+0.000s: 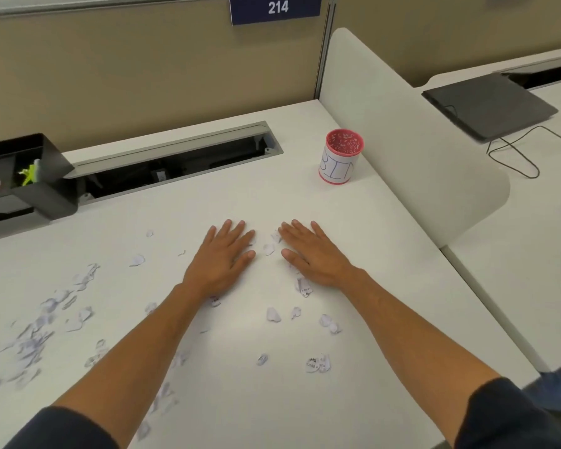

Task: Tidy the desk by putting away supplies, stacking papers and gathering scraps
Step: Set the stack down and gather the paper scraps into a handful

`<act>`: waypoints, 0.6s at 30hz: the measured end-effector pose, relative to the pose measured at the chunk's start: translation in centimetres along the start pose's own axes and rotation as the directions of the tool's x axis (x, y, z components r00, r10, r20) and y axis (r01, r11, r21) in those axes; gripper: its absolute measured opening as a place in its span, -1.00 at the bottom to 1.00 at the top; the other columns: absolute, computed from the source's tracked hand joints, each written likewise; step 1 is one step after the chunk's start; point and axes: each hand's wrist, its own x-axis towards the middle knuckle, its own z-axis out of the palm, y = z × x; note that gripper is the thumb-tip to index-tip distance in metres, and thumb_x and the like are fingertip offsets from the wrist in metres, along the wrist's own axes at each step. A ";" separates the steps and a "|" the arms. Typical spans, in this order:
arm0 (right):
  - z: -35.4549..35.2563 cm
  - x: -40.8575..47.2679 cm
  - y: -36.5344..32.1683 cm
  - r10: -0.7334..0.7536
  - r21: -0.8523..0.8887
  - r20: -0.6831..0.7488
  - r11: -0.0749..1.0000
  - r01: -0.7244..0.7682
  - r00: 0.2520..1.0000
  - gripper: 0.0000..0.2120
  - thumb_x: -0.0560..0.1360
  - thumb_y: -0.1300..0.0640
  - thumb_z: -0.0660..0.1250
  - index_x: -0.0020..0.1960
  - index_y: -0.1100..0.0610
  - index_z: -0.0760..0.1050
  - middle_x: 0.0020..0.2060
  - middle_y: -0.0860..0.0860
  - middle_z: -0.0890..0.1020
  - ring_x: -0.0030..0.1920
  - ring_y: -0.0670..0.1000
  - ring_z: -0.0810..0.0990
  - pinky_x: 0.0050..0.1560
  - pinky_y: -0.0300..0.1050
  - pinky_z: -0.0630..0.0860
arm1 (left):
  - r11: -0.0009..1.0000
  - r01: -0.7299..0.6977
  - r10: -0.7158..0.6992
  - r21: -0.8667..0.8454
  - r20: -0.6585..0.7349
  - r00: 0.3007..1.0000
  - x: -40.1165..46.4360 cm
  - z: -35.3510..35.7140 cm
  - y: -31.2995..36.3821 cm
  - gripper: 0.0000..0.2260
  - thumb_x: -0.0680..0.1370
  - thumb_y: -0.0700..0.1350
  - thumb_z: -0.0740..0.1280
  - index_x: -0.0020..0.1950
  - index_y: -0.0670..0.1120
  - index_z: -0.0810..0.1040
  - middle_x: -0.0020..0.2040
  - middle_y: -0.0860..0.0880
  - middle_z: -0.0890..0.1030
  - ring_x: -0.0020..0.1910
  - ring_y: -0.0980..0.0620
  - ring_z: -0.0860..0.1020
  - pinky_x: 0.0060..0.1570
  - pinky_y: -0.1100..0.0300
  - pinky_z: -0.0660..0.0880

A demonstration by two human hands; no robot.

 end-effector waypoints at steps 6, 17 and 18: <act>1.0 -3.6 -1.6 -0.165 0.037 0.014 0.986 0.164 0.986 -0.38 0.60 -0.20 -0.18 0.57 0.06 0.12 0.56 -0.05 0.13 0.57 -0.11 -0.04 0.55 -0.09 -0.21 | 0.978 -0.206 0.208 -0.043 0.081 0.975 -2.9 0.9 1.3 -0.45 0.62 0.25 -0.17 0.57 0.11 0.13 0.58 0.14 0.02 0.57 0.12 -0.16 0.52 0.13 -0.25; 1.0 -11.8 -3.4 0.105 0.253 -0.141 0.965 -0.067 0.984 -0.38 0.60 -0.26 0.02 0.53 0.07 0.21 0.52 -0.06 0.25 0.52 -0.21 0.06 0.54 -0.13 0.00 | 0.980 -0.163 0.163 -0.117 -0.004 0.987 -10.2 1.1 3.0 -0.49 0.64 0.20 -0.14 0.56 0.08 0.14 0.56 0.13 0.10 0.57 0.13 -0.04 0.53 0.17 -0.17; 1.6 -12.8 -3.4 0.155 0.202 -0.164 0.972 -0.120 0.974 -0.30 0.58 -0.33 -0.07 0.55 0.09 0.16 0.54 -0.03 0.21 0.54 -0.14 0.04 0.55 -0.13 -0.05 | 0.992 -0.077 0.072 -0.104 -0.052 0.996 -11.2 1.2 3.1 -0.47 0.63 0.22 -0.14 0.56 0.07 0.11 0.57 0.10 0.08 0.58 0.10 -0.05 0.52 0.18 -0.19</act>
